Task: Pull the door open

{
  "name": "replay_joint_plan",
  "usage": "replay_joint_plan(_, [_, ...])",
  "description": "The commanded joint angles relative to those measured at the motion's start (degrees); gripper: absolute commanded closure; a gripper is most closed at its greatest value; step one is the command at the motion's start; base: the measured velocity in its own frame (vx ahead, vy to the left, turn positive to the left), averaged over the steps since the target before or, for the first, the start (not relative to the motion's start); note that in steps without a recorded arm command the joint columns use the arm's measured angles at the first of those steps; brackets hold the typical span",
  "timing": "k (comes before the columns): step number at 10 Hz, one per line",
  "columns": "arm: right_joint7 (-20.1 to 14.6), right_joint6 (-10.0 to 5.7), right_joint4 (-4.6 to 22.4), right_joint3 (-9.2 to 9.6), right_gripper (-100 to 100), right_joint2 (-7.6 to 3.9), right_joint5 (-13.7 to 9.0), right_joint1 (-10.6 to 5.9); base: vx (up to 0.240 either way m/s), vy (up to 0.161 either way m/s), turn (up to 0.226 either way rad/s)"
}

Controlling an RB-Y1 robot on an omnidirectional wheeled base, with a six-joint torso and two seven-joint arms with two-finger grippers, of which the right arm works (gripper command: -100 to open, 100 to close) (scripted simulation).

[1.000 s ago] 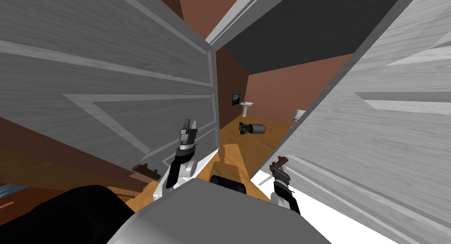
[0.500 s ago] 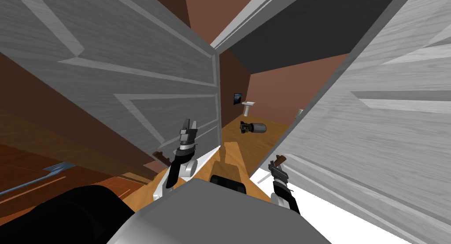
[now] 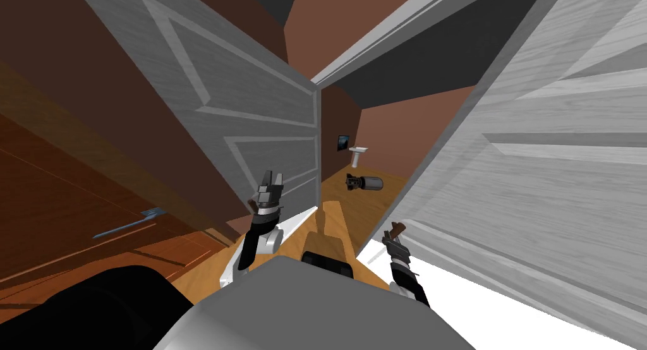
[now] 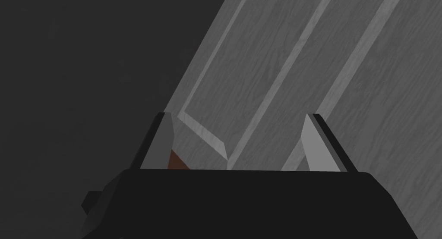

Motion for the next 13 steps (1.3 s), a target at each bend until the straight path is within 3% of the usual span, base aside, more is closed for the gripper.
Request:
replay_joint_plan(1, [-0.8, -0.44, -0.3, 0.97, 100, -0.69, 0.4, 0.35, -0.150, -0.007, 0.088])
replay_joint_plan(8, [-4.9, -2.55, -1.8, 5.63, 100, -3.99, 2.5, 2.04, -0.223, -0.015, 0.095])
replay_joint_plan(9, [-4.4, -2.10, -1.9, 5.10, 100, -3.76, 2.3, 1.98, -0.105, -0.009, 0.023])
replay_joint_plan(13, [-7.7, -4.70, -2.5, 8.64, 100, -6.38, 3.9, 3.84, -0.223, -0.034, 0.125])
